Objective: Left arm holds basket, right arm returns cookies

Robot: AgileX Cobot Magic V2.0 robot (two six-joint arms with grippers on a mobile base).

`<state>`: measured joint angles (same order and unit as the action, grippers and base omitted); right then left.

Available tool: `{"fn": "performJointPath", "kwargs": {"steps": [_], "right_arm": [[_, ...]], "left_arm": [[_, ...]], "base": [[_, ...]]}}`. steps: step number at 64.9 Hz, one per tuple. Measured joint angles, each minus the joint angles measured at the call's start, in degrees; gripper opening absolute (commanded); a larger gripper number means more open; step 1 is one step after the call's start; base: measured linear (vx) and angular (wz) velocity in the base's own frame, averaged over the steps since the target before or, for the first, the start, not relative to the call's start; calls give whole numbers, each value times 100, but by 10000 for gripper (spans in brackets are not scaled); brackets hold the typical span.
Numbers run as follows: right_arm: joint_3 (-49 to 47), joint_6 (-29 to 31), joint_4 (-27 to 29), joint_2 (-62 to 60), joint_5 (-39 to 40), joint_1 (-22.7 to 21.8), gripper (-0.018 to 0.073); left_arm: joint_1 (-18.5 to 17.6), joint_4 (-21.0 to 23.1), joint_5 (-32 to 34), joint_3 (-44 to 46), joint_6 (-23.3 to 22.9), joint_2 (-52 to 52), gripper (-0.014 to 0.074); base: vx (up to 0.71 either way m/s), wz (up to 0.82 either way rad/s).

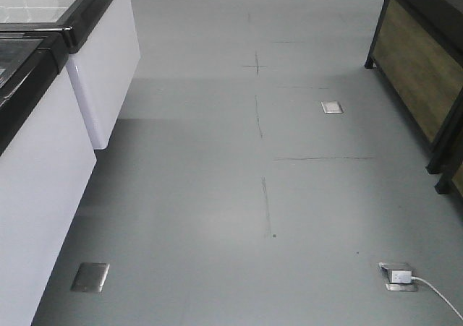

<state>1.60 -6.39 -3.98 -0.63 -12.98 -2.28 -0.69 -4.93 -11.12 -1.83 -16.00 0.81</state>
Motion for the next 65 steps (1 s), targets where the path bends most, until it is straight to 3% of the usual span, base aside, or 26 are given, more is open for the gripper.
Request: {"fn": "performJointPath", "kwargs": {"steps": [65], "right_arm": [[0, 0, 0, 0, 0, 0, -6]], "left_arm": [[0, 0, 0, 0, 0, 0, -6]], "base": [[0, 0]]}}
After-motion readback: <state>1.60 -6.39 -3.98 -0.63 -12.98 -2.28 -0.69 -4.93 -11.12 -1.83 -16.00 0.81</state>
